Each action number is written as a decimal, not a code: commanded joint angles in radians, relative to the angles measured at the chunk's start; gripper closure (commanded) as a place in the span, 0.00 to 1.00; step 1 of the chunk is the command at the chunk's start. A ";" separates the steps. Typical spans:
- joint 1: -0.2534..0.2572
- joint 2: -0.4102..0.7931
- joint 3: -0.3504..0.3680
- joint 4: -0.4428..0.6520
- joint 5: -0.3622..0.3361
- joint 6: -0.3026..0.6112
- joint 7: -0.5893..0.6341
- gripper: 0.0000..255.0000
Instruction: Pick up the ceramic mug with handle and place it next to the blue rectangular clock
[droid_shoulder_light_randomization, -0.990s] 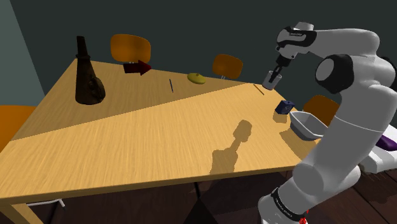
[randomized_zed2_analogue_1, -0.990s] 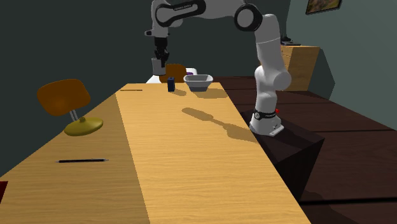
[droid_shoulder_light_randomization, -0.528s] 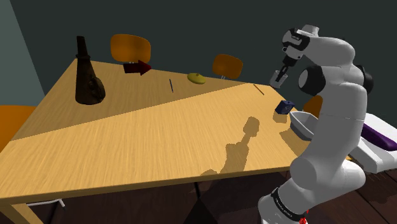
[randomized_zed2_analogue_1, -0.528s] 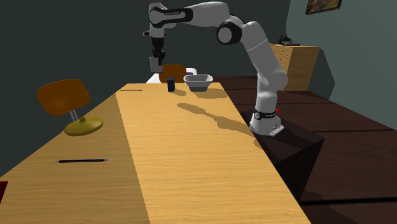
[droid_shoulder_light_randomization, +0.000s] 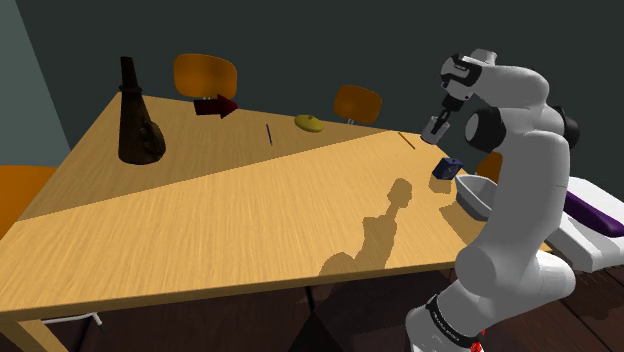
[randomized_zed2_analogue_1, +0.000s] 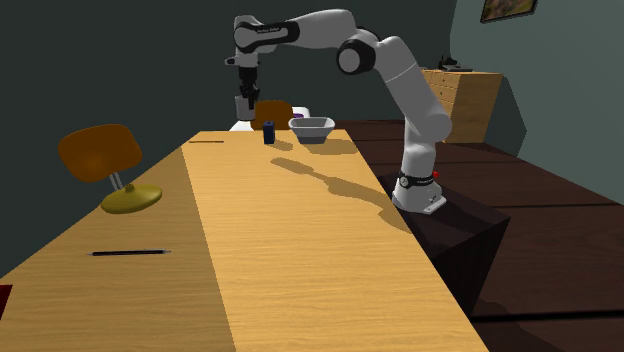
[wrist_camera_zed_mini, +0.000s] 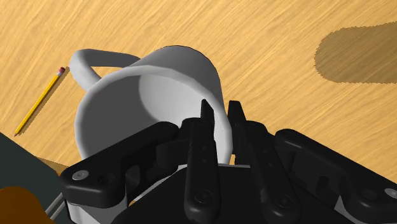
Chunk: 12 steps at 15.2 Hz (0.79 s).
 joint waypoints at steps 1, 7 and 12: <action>0.006 -0.003 0.000 -0.035 0.000 0.032 -0.003 1.00; 0.020 -0.008 0.001 -0.126 0.001 0.116 -0.009 1.00; 0.028 -0.003 0.004 -0.187 0.005 0.180 -0.014 1.00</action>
